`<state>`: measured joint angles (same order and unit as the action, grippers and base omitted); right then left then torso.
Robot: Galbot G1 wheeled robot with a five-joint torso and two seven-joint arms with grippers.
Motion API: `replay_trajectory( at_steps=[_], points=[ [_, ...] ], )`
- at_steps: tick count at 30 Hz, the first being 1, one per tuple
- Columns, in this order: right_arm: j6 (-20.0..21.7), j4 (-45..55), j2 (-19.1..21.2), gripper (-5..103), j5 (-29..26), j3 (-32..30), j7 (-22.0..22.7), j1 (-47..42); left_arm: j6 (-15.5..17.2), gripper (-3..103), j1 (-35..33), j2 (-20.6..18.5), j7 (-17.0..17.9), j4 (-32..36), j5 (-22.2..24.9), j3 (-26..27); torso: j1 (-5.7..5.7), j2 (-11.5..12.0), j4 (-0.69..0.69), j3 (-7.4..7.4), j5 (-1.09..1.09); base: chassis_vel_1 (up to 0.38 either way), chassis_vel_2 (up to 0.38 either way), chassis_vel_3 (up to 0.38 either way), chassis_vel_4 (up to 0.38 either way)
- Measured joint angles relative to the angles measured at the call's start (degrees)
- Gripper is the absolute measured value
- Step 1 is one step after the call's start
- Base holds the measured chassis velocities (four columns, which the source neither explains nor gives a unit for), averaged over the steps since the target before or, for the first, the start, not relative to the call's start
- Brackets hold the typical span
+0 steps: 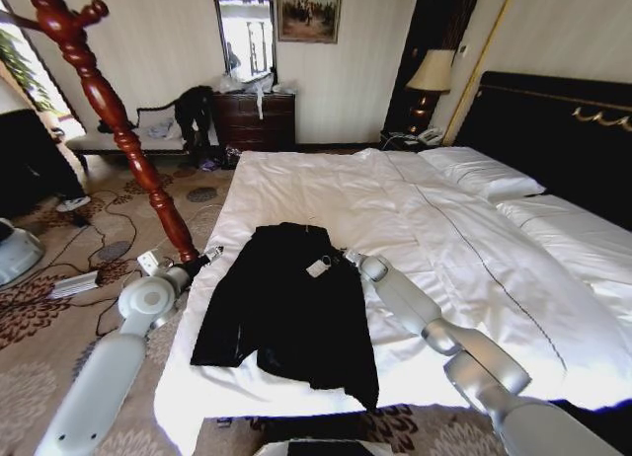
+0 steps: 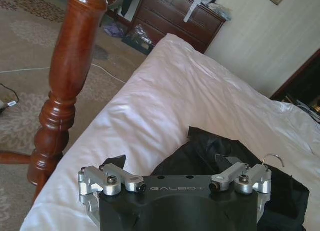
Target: Pick up the clothes from the bed and hang them on the clothes hanger.
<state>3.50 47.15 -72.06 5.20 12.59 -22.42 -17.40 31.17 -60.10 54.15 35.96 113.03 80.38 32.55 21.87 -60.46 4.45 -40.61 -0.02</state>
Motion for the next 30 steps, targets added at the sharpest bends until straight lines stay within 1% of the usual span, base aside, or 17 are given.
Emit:
replay_trajectory(
  at_steps=[2,5,8,11,12,14,15,16,18,20,28,30],
  points=[
    [-0.09,-0.28,-0.62,19,0.17,0.37,-0.04,0.17,-0.05,100,-0.47,0.06,0.06,0.35,-0.05,0.51,0.0,0.0,0.0,0.0,0.0,0.0,0.0,0.0,0.0],
    [-0.07,-1.61,-2.66,19,2.66,1.19,0.75,0.95,-0.19,100,-1.92,0.1,0.42,1.43,-0.08,2.13,-0.01,0.0,0.01,0.0,0.01,0.0,0.0,0.0,0.0],
    [-0.06,-2.31,-3.58,19,2.89,1.94,1.66,1.55,-0.22,100,-2.64,0.09,0.59,1.8,-0.08,3.11,0.0,0.0,0.02,0.0,0.01,0.0,0.0,0.0,0.0],
    [-0.49,-2.78,-4.31,19,-0.3,2.93,3.0,1.98,-0.32,100,-3.2,0.17,0.73,1.94,-0.08,3.96,0.0,0.0,-0.01,0.0,0.01,0.0,0.0,0.0,0.0],
    [-0.49,-2.78,-4.31,19,-0.3,2.93,3.0,1.98,-0.32,100,-3.2,0.17,0.73,1.94,-0.08,3.96,0.0,0.0,-0.01,0.0,0.01,0.0,0.0,0.0,0.0],
    [-0.71,-2.46,-4.67,19,-5.43,3.93,4.9,1.81,-0.36,100,-3.55,0.26,0.82,1.94,-0.11,4.35,0.0,0.0,-0.02,-0.01,0.01,0.0,0.0,0.0,0.0],
    [-0.72,-2.16,-4.74,19,-6.88,4.2,5.41,1.63,-0.36,100,-3.57,0.26,0.84,1.95,-0.12,4.38,0.0,0.01,0.0,-0.01,0.01,0.0,0.0,0.0,0.0],
    [-0.72,-2.16,-4.74,19,-6.88,4.2,5.41,1.63,-0.36,100,-3.57,0.26,0.84,1.95,-0.12,4.38,0.0,0.01,0.0,-0.01,0.01,0.0,0.0,0.0,0.0],
    [-0.92,-1.43,-4.91,19,-9.81,4.54,6.3,0.99,-0.37,100,-3.55,0.27,0.92,1.97,-0.13,4.39,0.0,0.0,0.01,-0.01,0.01,0.0,0.0,0.0,0.0],
    [-1.01,-0.93,-5.15,19,-11.62,4.58,7.13,0.33,-0.39,100,-3.44,0.27,1.01,1.99,-0.12,4.38,0.0,0.0,0.02,-0.01,0.01,0.0,0.0,0.0,0.0],
    [-1.15,-0.72,-6.13,19,-13.53,4.49,7.58,-0.89,-0.4,100,-3.37,0.31,1.15,1.99,-0.12,4.32,0.0,0.0,0.02,0.0,0.01,0.0,0.0,0.0,0.0],
    [-1.33,-0.71,-6.66,19,-18.62,5.11,7.43,-1.42,-0.4,100,-3.45,0.33,1.17,1.99,-0.09,4.4,0.0,0.0,0.02,0.0,0.01,0.0,0.0,0.0,0.0]
  ],
)
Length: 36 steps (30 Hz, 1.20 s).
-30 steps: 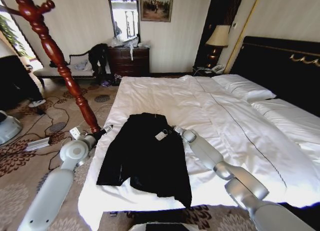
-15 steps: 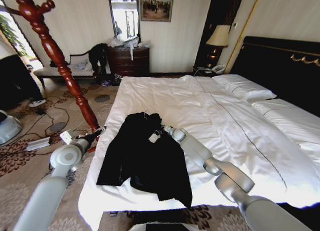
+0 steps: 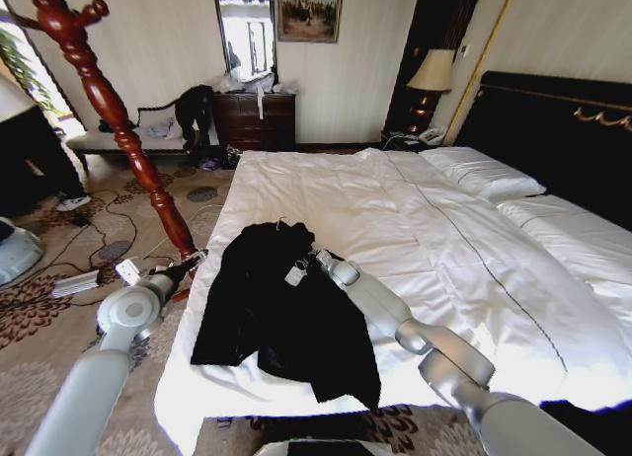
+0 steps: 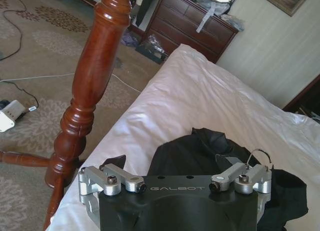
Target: Pick up the clothes from the bed and hang them on the clothes hanger.
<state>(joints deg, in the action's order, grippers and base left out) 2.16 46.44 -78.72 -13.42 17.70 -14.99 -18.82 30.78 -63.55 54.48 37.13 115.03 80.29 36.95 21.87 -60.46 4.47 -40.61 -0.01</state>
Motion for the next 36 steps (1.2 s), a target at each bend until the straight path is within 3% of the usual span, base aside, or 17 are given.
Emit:
replay_trajectory(
  at_steps=[2,6,10,24,30,31,34,36],
  points=[
    [-0.26,0.12,-0.13,19,-2.59,0.27,-0.08,-0.26,0.0,100,-0.04,0.0,0.01,0.01,0.02,0.11,0.0,0.0,0.0,0.0,0.0,0.0,0.0,0.0,0.0],
    [-3.56,1.64,-0.31,19,-13.42,1.01,-1.24,-1.5,0.0,100,-0.09,-0.26,0.02,0.01,0.43,1.04,0.01,0.01,-0.02,-0.01,0.01,0.0,0.0,0.0,0.0],
    [-5.31,3.58,-0.27,19,-17.29,0.89,-1.52,-2.55,0.0,100,-0.08,-0.41,0.04,0.0,0.82,1.48,0.01,0.01,-0.03,-0.01,0.01,0.0,0.0,0.0,0.0],
    [-10.03,14.55,5.28,19,-21.29,-1.19,-2.58,-5.84,-0.15,100,0.3,0.11,0.04,-0.02,1.25,1.38,0.01,0.01,0.0,-0.01,0.01,0.0,0.0,0.0,0.0],
    [-13.13,17.14,6.34,19,-19.92,-2.82,-3.63,-5.59,-0.12,100,-0.66,-0.32,0.4,2.5,4.72,4.44,0.01,0.0,0.01,-0.01,0.01,0.0,0.0,0.0,0.0],
    [-13.94,17.15,6.28,19,-19.27,-3.31,-3.63,-5.54,0.78,100,-3.58,-0.33,0.91,5.62,7.92,7.58,0.01,0.0,0.0,-0.01,0.02,0.0,0.0,0.0,0.0],
    [-14.96,17.05,6.19,19,-18.46,-3.77,-3.68,-5.63,1.81,100,-8.16,-0.13,0.87,9.05,10.31,11.03,0.02,0.0,-0.01,0.0,0.02,0.0,0.0,0.0,0.0],
    [-16.88,16.47,6.04,19,-16.89,-4.37,-3.72,-5.79,3.17,100,-16.57,0.71,-0.29,13.67,13.05,16.62,-0.01,0.0,-0.06,0.0,0.0,0.0,0.0,0.0,0.0]
  ],
)
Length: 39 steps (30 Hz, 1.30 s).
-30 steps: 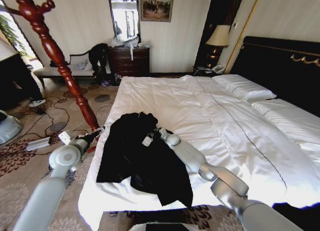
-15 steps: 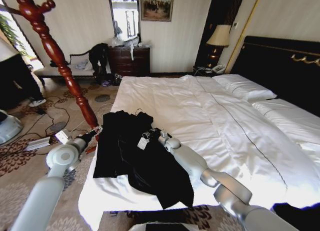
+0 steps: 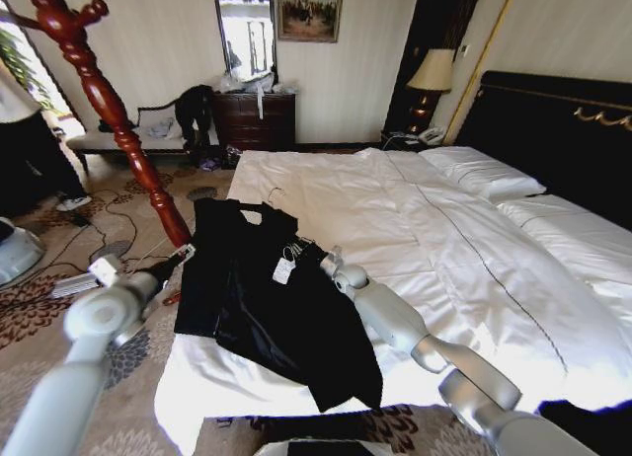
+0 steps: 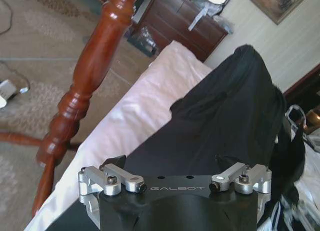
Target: Pick up the clothes from the bed and hang them on the clothes hanger.
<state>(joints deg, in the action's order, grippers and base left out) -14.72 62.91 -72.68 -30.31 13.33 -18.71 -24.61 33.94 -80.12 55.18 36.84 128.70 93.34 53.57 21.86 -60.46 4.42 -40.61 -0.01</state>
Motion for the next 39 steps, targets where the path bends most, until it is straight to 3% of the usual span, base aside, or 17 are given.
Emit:
replay_trajectory(
  at_steps=[4,7,11,14,16,20,26,28,33,39],
  points=[
    [-1.7,-1.1,-0.26,19,2.27,-0.7,0.0,0.0,0.57,100,-5.72,1.13,-0.48,2.71,1.59,4.51,0.0,0.0,0.01,0.01,0.01,0.0,0.0,0.0,0.0],
    [-1.97,-1.31,-0.27,19,3.08,-0.72,-0.02,-0.07,0.29,100,-5.71,1.35,-0.55,2.67,1.72,4.73,0.0,0.0,0.05,0.0,0.0,0.0,0.0,0.0,0.0],
    [-2.27,-1.15,-0.36,19,4.28,-0.66,0.5,-0.51,-1.19,100,-1.46,0.93,-0.11,2.11,1.53,0.74,0.0,0.0,0.07,0.0,-0.01,0.0,0.0,0.0,0.0],
    [-3.07,-0.73,-0.31,19,6.94,-0.32,1.83,-0.93,-1.93,100,2.25,-2.29,-2.05,2.0,-3.75,-5.33,0.02,0.0,0.08,0.0,0.01,0.0,0.0,0.0,0.0],
    [-3.28,-0.73,-0.31,19,7.5,-0.29,1.94,-0.98,-1.98,100,2.41,-2.65,-2.26,1.95,-4.34,-5.75,0.01,0.0,0.07,0.0,0.0,0.0,0.0,0.0,0.0],
    [-5.49,-0.83,-0.83,19,13.81,0.2,3.39,-1.87,-2.71,100,2.99,-7.61,-3.2,1.95,-9.59,-8.93,0.01,0.0,0.04,-0.01,0.0,0.0,0.0,0.0,0.0],
    [-6.6,-1.3,-2.26,19,17.91,0.55,6.26,-2.33,-3.09,100,4.1,-11.64,-0.25,2.6,-10.09,-9.03,0.01,0.0,0.05,0.0,0.0,0.0,0.0,0.0,0.0],
    [-7.04,-1.48,-3.03,19,20.03,0.54,8.02,-2.48,-3.3,100,3.95,-12.81,0.78,2.26,-12.6,-10.1,0.02,0.0,0.05,-0.01,0.0,0.0,0.0,0.0,0.0],
    [-8.35,-1.54,-4.37,19,24.14,0.38,10.29,-3.12,-3.39,100,4.02,-12.36,2.37,1.08,-16.03,-12.09,0.02,0.0,0.05,0.0,-0.01,0.0,0.0,0.0,0.0],
    [-9.21,-2.4,-5.08,19,25.95,1.08,10.98,-3.45,-3.18,100,6.52,-12.29,2.77,-0.24,-14.99,-12.6,0.01,0.0,0.04,0.0,-0.01,0.0,0.0,0.0,0.0]
  ],
)
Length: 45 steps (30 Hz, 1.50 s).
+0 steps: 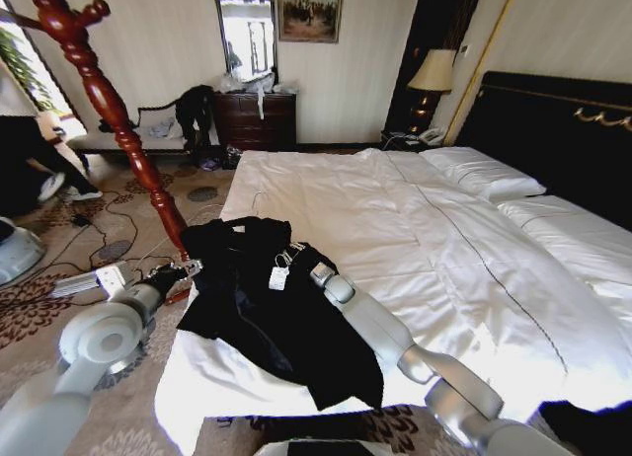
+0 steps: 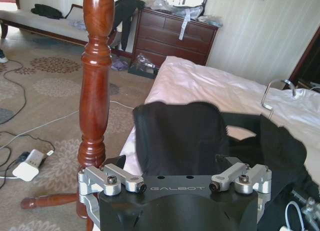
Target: Pick up the clothes from the bed and hang them on the clothes hanger.
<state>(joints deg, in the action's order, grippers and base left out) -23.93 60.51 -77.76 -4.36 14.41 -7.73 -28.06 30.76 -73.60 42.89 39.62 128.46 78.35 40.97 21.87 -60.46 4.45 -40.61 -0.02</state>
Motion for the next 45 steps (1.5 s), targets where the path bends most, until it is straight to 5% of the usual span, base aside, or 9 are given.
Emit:
replay_trajectory(
  at_steps=[24,30,31,32,39,43,45],
  points=[
    [-2.07,-0.57,-0.39,19,3.3,1.33,0.49,-0.12,0.33,92,17.79,2.09,0.83,-11.47,2.26,-14.84,0.01,0.0,0.01,0.0,0.01,0.0,0.0,0.0,0.0],
    [-2.29,-0.37,-0.41,19,3.21,1.74,0.42,-0.13,0.26,70,20.86,2.88,0.67,-13.47,2.82,-18.15,0.01,0.0,0.01,0.0,0.01,0.0,0.0,0.0,0.0],
    [-2.42,-0.01,-0.36,19,3.05,1.81,0.38,-0.11,0.17,54,21.78,3.61,0.36,-14.19,2.91,-19.4,0.01,0.0,0.02,-0.01,0.01,0.0,0.0,0.0,0.0],
    [-2.47,0.05,-0.3,19,3.03,1.81,0.38,-0.11,0.15,48,21.76,3.72,0.21,-14.19,2.91,-19.52,0.01,0.01,0.01,0.0,0.01,0.0,0.0,0.0,0.0],
    [-3.03,0.16,0.0,19,2.96,1.67,0.2,-0.1,-0.08,27,19.43,3.89,-0.74,-12.74,2.75,-18.77,0.01,0.0,0.01,-0.01,0.02,0.0,0.0,0.0,0.0],
    [-3.35,-0.14,-0.03,19,2.93,1.61,0.15,0.05,-0.31,6,17.44,3.69,-1.35,-11.72,2.48,-17.42,0.01,0.0,0.0,0.0,0.01,0.0,0.0,0.0,0.0],
    [-3.38,-0.27,-0.06,19,2.93,1.61,0.15,0.08,-0.51,6,17.13,3.59,-1.61,-11.59,2.34,-17.17,0.01,0.0,0.01,0.0,0.01,0.0,0.0,0.0,0.0]
  ],
)
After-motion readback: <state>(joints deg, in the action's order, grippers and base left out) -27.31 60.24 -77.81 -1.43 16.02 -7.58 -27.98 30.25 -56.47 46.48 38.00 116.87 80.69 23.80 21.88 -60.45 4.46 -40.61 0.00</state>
